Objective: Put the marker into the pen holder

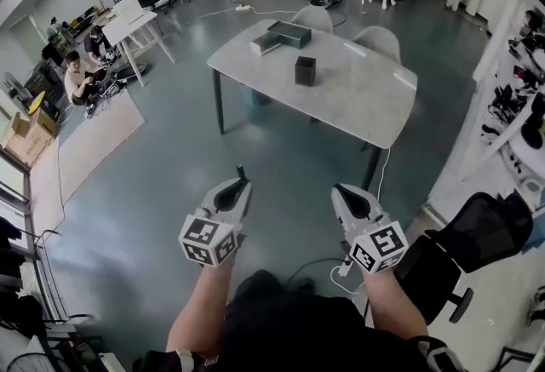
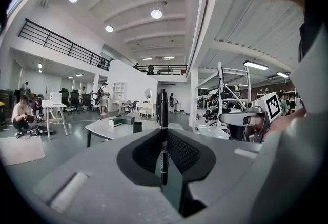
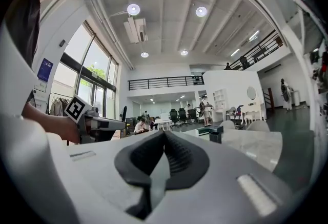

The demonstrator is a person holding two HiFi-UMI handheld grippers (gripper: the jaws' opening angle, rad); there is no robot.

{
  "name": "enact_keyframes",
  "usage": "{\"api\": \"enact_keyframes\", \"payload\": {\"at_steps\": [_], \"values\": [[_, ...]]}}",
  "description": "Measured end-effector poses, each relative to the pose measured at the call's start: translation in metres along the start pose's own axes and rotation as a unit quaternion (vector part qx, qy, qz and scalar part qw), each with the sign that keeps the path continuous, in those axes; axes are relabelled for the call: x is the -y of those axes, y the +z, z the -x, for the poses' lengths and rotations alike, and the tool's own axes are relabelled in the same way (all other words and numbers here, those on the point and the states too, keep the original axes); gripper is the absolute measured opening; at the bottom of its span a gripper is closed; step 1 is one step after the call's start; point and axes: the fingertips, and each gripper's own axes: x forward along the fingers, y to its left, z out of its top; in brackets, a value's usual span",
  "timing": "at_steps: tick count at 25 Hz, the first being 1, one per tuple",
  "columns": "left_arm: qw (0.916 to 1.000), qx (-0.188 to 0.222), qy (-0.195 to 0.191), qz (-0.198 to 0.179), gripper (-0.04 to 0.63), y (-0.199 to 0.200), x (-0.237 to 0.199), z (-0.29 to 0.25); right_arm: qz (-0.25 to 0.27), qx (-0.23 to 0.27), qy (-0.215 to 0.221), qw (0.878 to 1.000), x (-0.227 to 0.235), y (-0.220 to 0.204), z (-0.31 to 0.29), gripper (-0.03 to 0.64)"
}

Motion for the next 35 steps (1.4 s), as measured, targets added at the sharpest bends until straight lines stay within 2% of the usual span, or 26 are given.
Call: {"api": "enact_keyframes", "payload": {"at_steps": [6,13,19,24,29,35], "values": [[1.0,0.0,-0.005,0.0,0.043,0.004,0.01,-0.014,-0.024,-0.004,-0.005,1.0,0.019,0.004,-0.006,0.003],[0.9998,0.009,0.0,0.016,0.043,-0.006,-0.021,-0.053,-0.019,-0.033,-0.013,0.999,0.054,-0.008,-0.041,0.003],[0.9993,0.025,-0.009,0.026,0.043,0.0,-0.069,-0.111,-0.008,-0.059,-0.012,0.998,0.087,-0.007,-0.101,0.003],[0.9992,0.018,-0.021,0.031,0.043,0.001,-0.119,-0.168,0.003,-0.074,-0.007,0.997,0.112,-0.006,-0.172,0.003],[0.9989,0.012,-0.038,0.027,0.043,0.015,-0.179,-0.224,-0.011,-0.093,-0.004,0.996,0.132,-0.012,-0.249,0.003],[0.9993,0.015,-0.03,0.016,0.043,0.029,-0.259,-0.258,-0.017,-0.098,-0.01,0.995,0.144,-0.008,-0.328,0.003]]}}
